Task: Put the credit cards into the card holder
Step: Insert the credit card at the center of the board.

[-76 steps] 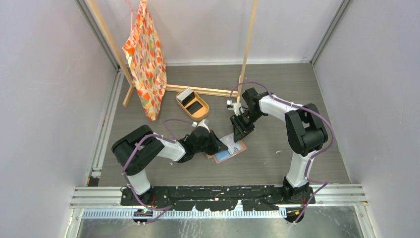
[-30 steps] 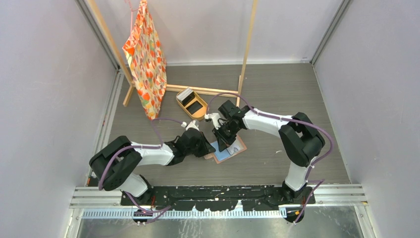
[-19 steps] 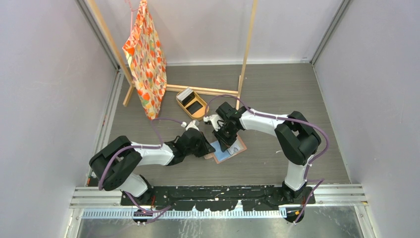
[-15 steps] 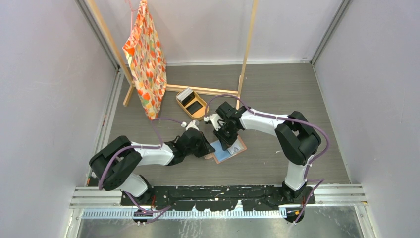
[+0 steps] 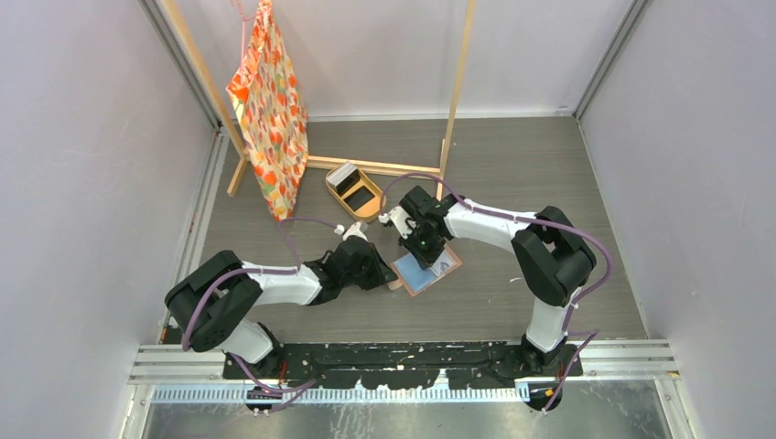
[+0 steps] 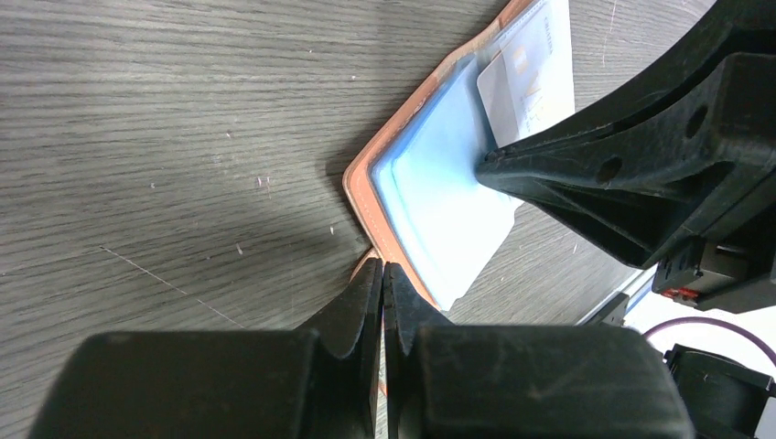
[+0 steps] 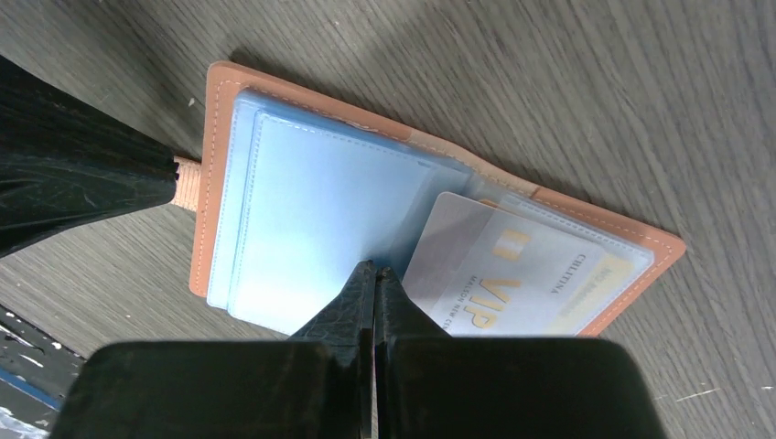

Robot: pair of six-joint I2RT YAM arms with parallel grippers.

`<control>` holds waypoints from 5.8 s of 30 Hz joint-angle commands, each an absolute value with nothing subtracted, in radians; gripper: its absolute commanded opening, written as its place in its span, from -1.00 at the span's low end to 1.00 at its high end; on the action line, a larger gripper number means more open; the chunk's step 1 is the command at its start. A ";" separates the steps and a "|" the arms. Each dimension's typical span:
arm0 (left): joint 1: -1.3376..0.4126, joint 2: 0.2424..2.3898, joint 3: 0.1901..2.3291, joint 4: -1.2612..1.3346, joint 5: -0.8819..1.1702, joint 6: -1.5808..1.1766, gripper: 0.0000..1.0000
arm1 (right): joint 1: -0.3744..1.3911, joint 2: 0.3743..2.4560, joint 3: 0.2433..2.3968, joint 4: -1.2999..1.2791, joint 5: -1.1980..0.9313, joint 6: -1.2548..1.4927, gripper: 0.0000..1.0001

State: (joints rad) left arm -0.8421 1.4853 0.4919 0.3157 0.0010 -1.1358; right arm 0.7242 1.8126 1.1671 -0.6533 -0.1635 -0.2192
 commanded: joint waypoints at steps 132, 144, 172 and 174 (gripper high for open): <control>-0.784 1.203 0.451 0.535 0.036 -0.903 0.31 | 0.225 1.865 1.185 -0.633 -0.454 -0.058 -0.80; -0.786 1.423 0.530 0.529 0.077 -1.055 -0.25 | 0.365 1.928 1.273 -0.865 -0.581 -0.297 -0.91; -0.842 1.598 0.735 0.174 -0.005 -1.013 -0.98 | 0.385 1.890 1.250 -0.782 -0.512 -0.222 -0.88; -0.844 1.612 0.749 0.156 0.016 -1.011 -0.99 | 0.387 1.894 1.251 -0.785 -0.508 -0.222 -0.89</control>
